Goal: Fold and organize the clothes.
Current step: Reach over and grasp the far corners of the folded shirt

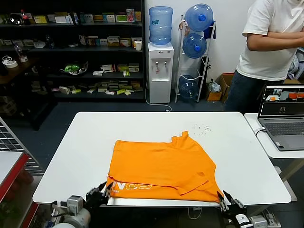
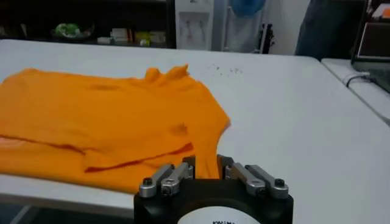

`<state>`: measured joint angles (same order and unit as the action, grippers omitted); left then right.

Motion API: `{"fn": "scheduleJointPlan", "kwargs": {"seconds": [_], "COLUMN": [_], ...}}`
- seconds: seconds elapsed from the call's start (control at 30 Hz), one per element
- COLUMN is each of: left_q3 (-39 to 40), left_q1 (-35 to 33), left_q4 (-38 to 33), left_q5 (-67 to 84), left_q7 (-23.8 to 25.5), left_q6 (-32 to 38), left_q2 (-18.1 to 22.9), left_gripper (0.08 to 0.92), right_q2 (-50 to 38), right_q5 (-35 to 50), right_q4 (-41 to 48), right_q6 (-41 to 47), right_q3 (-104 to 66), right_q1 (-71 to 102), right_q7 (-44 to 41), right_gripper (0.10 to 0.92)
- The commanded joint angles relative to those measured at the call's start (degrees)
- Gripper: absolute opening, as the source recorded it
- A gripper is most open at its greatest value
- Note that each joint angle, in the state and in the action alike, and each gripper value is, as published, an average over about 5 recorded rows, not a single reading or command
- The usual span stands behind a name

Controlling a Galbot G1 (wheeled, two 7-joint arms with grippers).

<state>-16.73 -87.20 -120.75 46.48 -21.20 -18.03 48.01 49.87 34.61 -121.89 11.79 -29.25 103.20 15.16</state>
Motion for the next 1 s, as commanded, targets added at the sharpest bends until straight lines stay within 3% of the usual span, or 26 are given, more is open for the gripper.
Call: {"fn": "scheduleJointPlan", "kwargs": {"seconds": [0.03, 0.27, 0.4, 0.67, 1.0], "left_q3": [-3.47, 8.10, 12.46, 14.26, 15.56], "left_q1": [10.92, 33.36, 40.21, 45.19, 45.04], "left_q4": [0.62, 20.75, 31.46, 43.56, 45.10], "left_q5": [2.54, 2.03, 1.38, -0.56, -0.54], "left_q7": [0.96, 7.02, 10.19, 13.18, 13.79], "left_q6": [0.33, 0.39, 0.30, 0.42, 0.03], "left_q2": [-2.65, 5.59, 8.55, 13.16, 12.99], "left_gripper": [0.510, 0.717, 0.803, 0.823, 0.823], "right_q2": [-2.84, 2.44, 7.83, 16.42, 20.42], "right_q5": [5.10, 11.64, 11.95, 8.68, 6.99], "right_q4": [-0.11, 24.25, 36.70, 51.91, 56.08], "right_q6": [1.31, 6.06, 6.68, 6.42, 7.16], "right_q3": [-0.18, 17.29, 24.28, 27.87, 29.81], "right_q1": [-15.31, -49.30, -60.27, -69.28, -70.94], "right_q7": [0.92, 4.81, 3.96, 0.03, -0.21], "right_gripper": [0.510, 0.709, 0.802, 0.823, 0.823]}}
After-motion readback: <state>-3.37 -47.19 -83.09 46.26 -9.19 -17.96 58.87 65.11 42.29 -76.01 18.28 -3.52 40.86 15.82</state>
